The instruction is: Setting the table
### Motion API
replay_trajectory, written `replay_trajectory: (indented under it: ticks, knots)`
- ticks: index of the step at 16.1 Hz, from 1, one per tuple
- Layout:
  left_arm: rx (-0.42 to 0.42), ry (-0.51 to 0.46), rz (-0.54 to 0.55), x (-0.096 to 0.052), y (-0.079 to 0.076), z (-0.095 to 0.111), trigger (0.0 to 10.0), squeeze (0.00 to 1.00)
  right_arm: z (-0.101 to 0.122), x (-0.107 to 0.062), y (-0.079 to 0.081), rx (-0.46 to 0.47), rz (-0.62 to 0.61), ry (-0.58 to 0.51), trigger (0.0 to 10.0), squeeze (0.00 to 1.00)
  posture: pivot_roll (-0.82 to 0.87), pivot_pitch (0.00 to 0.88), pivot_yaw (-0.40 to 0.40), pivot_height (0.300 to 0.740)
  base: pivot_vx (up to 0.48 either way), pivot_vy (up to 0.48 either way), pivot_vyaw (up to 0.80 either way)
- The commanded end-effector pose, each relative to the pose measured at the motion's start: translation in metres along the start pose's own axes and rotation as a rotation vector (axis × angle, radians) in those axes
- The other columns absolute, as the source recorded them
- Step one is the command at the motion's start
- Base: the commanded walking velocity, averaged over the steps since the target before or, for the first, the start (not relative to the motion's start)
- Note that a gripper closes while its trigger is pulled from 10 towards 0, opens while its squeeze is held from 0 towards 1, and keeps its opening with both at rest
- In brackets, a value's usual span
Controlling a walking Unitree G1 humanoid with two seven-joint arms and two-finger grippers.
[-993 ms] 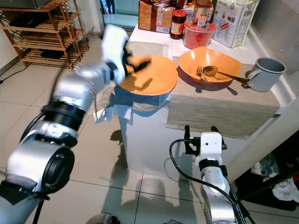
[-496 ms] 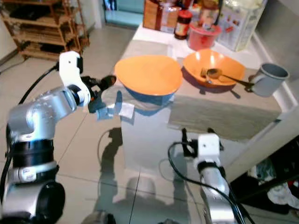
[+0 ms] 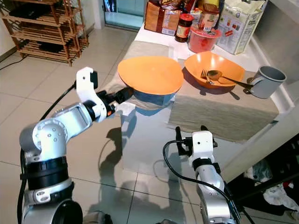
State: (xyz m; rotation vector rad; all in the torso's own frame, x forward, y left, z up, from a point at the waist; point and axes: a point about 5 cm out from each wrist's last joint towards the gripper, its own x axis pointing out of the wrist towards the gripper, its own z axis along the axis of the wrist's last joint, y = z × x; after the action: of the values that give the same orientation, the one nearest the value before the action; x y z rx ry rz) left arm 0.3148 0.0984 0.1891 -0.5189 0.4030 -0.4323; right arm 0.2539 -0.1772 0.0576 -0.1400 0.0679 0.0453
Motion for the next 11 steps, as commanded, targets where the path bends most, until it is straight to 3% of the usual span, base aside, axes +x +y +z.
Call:
replay_trajectory:
  ticks: [1,11]
  knots:
    - [-0.025,0.021,-0.014,0.005,-0.005,-0.007,10.0,0.00,0.000,0.001,-0.005,0.002,-0.015,0.006,10.0,0.00,0.05,0.000,-0.069,0.718,0.000,0.000,0.00]
    - [0.061,0.013,-0.049,0.044,-0.012,-0.008,10.0,0.00,0.000,-0.006,-0.009,-0.010,-0.040,-0.002,10.0,0.00,-0.02,0.000,-0.031,0.718,0.000,0.000,0.00]
